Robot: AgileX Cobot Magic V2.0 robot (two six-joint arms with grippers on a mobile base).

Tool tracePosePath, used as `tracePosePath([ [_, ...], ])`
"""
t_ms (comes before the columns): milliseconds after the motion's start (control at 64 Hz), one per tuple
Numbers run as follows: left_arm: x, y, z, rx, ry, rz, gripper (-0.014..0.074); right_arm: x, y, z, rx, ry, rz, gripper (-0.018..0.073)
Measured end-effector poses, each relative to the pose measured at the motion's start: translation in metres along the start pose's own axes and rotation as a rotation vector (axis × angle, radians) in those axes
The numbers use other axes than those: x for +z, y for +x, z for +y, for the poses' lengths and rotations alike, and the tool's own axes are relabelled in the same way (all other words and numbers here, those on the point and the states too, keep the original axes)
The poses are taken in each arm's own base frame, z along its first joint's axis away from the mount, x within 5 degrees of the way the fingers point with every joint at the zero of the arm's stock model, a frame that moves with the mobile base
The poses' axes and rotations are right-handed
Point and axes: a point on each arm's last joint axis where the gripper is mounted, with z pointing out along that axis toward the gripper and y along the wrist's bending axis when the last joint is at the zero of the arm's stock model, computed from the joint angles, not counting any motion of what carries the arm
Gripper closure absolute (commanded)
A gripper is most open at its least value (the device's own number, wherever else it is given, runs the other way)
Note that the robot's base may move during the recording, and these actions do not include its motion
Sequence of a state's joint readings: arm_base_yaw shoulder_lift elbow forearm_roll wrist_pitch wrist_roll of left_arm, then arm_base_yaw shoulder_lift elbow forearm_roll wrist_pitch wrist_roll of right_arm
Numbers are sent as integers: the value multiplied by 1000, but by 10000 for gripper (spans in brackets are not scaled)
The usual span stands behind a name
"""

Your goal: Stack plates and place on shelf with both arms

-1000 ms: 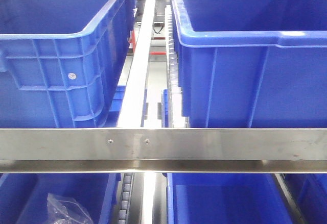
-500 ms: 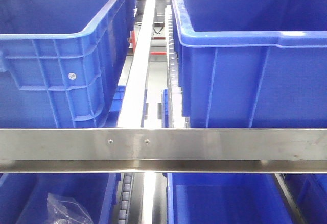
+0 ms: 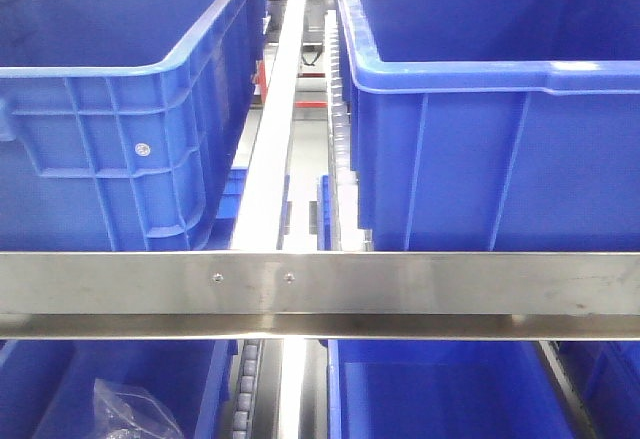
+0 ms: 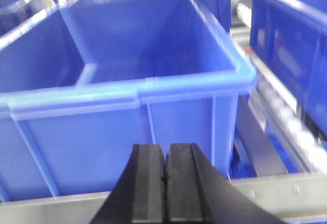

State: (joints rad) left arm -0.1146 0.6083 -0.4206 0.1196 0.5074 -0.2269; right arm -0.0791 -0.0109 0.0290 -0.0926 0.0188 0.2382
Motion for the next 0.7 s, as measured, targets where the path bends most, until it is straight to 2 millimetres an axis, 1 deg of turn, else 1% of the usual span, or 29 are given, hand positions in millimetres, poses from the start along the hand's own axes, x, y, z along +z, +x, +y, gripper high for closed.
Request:
tracePosePath([
  [703, 0, 0, 0, 0, 0, 0, 507, 0, -1, 0, 5, -3, -11, 503],
])
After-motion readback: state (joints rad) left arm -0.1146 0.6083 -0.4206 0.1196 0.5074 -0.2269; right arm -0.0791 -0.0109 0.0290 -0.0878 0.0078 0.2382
